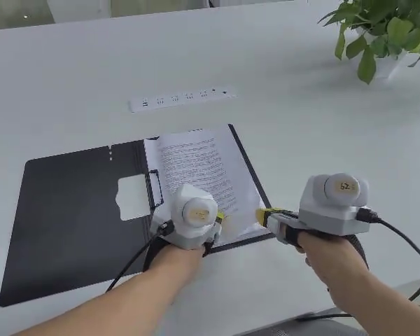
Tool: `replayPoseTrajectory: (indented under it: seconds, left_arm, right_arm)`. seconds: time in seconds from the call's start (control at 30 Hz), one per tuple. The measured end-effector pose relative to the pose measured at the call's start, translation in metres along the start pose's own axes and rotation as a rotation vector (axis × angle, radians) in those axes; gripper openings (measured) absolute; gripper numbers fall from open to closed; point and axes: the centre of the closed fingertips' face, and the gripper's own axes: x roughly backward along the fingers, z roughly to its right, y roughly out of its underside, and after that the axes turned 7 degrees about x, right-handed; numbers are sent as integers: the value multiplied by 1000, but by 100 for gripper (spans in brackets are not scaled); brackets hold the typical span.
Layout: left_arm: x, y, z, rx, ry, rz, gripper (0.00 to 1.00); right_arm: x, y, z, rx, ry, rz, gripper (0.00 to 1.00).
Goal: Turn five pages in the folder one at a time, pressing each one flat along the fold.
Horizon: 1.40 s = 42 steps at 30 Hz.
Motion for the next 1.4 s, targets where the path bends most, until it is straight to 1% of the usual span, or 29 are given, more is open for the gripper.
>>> replayPoseTrajectory:
  seconds: [0.1, 0.17, 0.2, 0.3, 0.4, 0.5, 0.63, 0.7, 0.73, 0.83, 0.87, 1.0, 1.1, 1.13, 1.17, 1.27, 1.3, 1.33, 1.4]
  left_arm:
    - [9, 2, -4, 0, -1, -11, 11]
    - [19, 3, -9, 11, -7, -14, 14]
    - [26, 2, -12, 26, -9, -13, 15]
    - [43, -2, -19, 43, -6, 4, 14]
    - [61, -9, -25, 51, -2, 24, 16]
    - [83, -18, -33, 47, -2, 59, 18]
    - [108, -23, -44, 47, -13, 86, 18]
    - [118, -24, -49, 49, -20, 96, 18]
    - [125, -24, -54, 49, -28, 100, 18]
    - [138, -23, -64, 45, -48, 113, 19]
    - [145, -22, -68, 47, -56, 117, 19]
    - [165, -19, -80, 53, -76, 133, 20]
    - [177, -17, -88, 56, -90, 145, 19]
    - [180, -16, -90, 57, -95, 145, 20]
    - [185, -14, -94, 60, -104, 147, 20]
    - [195, -10, -102, 61, -116, 156, 20]
    - [200, -8, -107, 59, -129, 157, 21]
    - [204, -7, -110, 58, -138, 160, 21]
    - [211, -3, -118, 76, -150, 161, 20]
  right_arm:
    - [3, -5, -7, 1, -13, 16, 0]
    - [5, -10, -15, -1, -33, 29, 0]
    - [6, -13, -19, 6, -42, 36, 0]
    - [8, -21, -32, 2, -72, 57, 0]
    - [8, -27, -49, 11, -104, 71, 0]
    - [7, -32, -71, 20, -149, 83, 0]
    - [4, -38, -98, 43, -194, 91, 0]
    - [2, -39, -109, 48, -212, 92, 0]
    - [0, -39, -117, 53, -224, 88, 0]
    - [-4, -39, -131, 64, -244, 86, 0]
    - [-5, -39, -138, 69, -252, 86, 0]
    - [-11, -37, -160, 85, -281, 79, 0]
    - [-16, -35, -176, 99, -301, 71, 0]
    - [-19, -34, -183, 101, -311, 66, 0]
    - [-20, -32, -187, 104, -315, 62, 0]
    - [-27, -26, -200, 114, -330, 42, 0]
    - [-30, -24, -206, 121, -336, 37, 0]
    - [-31, -23, -207, 124, -337, 34, 0]
    - [-36, -18, -218, 128, -350, 18, 0]
